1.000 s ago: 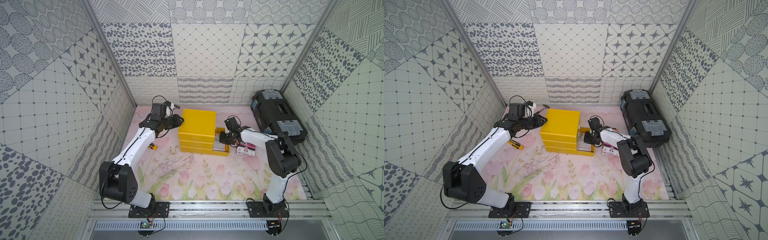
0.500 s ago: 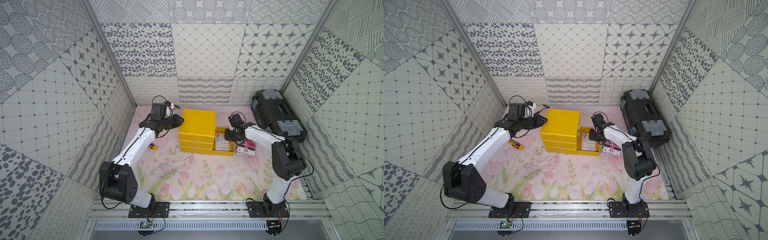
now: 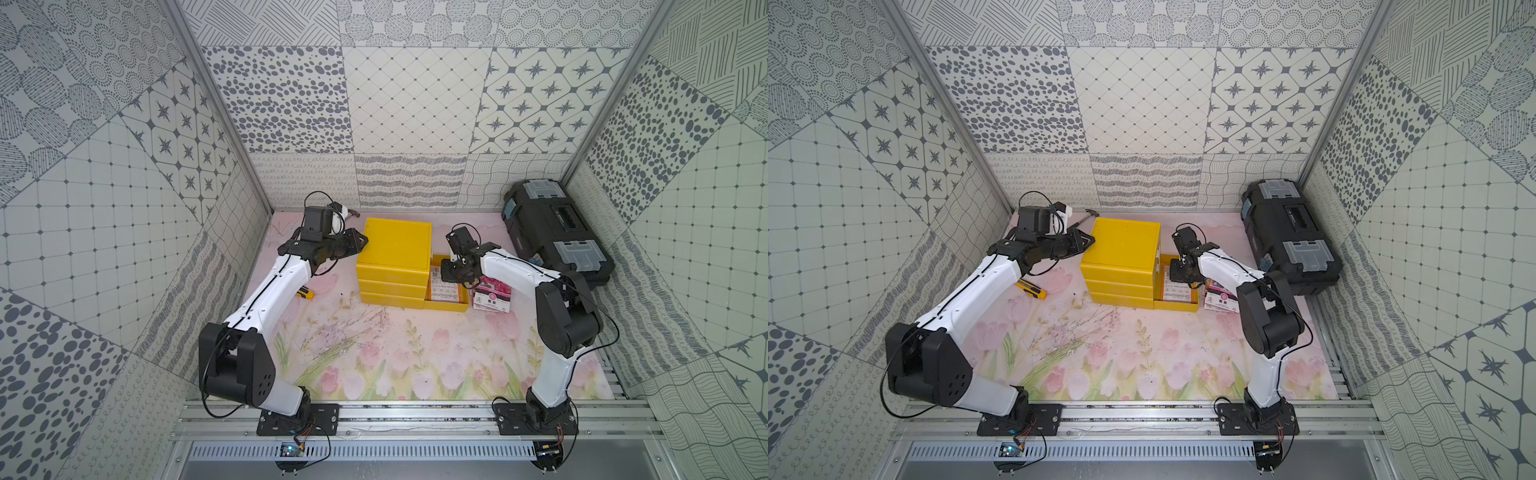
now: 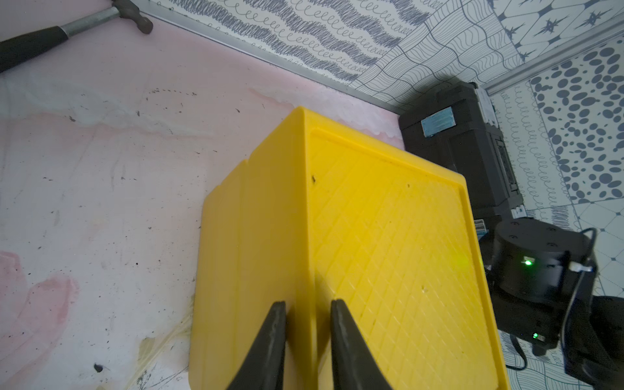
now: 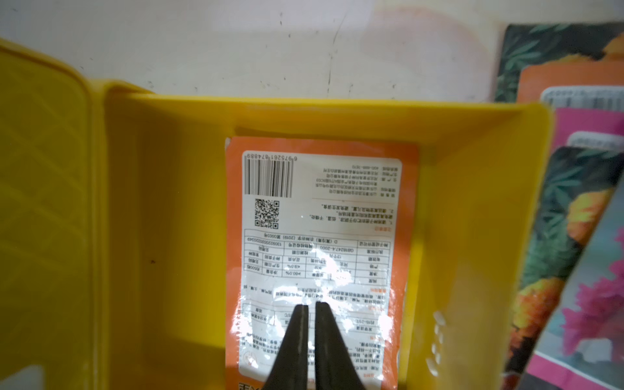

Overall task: Take the seed bags out of the drawer
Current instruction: Pick up the seed packet from the drawer.

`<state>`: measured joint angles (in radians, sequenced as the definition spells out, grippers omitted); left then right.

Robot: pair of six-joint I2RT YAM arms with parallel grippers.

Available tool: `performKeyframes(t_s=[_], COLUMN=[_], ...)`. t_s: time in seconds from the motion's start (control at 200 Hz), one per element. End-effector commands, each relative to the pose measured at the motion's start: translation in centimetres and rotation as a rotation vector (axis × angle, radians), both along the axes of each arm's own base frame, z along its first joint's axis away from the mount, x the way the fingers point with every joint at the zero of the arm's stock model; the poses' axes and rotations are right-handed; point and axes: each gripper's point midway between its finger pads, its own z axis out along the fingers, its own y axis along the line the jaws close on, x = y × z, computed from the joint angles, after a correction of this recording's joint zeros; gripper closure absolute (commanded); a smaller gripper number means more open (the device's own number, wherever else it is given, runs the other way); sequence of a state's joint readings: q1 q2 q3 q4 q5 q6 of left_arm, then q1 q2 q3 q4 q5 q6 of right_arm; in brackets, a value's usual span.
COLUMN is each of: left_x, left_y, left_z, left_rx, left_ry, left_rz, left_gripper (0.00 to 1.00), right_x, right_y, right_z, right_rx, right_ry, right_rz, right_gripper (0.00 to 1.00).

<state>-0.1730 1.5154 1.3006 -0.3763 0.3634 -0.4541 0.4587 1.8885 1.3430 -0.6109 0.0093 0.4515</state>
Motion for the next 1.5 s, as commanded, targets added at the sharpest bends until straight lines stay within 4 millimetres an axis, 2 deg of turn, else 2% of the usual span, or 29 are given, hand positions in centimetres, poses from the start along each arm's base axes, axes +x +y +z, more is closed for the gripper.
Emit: performKeyframes(t_s=[0.0,0.225,0.465,0.645,0.78,1.136,1.266,1.496], left_x=[-4.4,-4.3,-4.4,-4.4,-4.4,-4.3,-4.4,-4.3], left_y=[0.0,-0.1,0.0,0.0,-0.1,-0.1,-0.2,-0.1], left_z=[-4.8,-4.9,-5.0,-5.0,-5.0,-5.0,-4.9,-5.0], left_rx=[0.024,0.024,0.024,0.024,0.024,0.020,0.019,0.019], left_ry=[0.261,0.264,0.268,0.265,0.267,0.268,0.266,0.268], left_rz=[-0.036,-0.037,-0.035,-0.036,-0.037,-0.037,-0.039,-0.038], left_gripper=[0.75,0.75,0.75,0.75,0.75,0.75,0.75,0.75], right_x=[0.6,0.5,0.0,-0.5,-0.5,0.1,0.1,0.4], right_y=[1.0,1.2,3.8,6.2,6.8,4.2,3.0,-0.3], right_z=[-0.7,-2.9,-3.9,-3.6,-2.7,1.8,1.7,1.2], right_rx=[-0.012,-0.035,0.083,0.232,0.307,0.291,0.217,0.041], right_ry=[-0.003,0.034,0.071,0.091,0.086,-0.019,-0.014,-0.031], right_rz=[0.016,0.017,0.055,0.101,0.112,0.075,0.050,-0.030], right_gripper=[0.88,0.88,0.90,0.91,0.91,0.82,0.77,0.54])
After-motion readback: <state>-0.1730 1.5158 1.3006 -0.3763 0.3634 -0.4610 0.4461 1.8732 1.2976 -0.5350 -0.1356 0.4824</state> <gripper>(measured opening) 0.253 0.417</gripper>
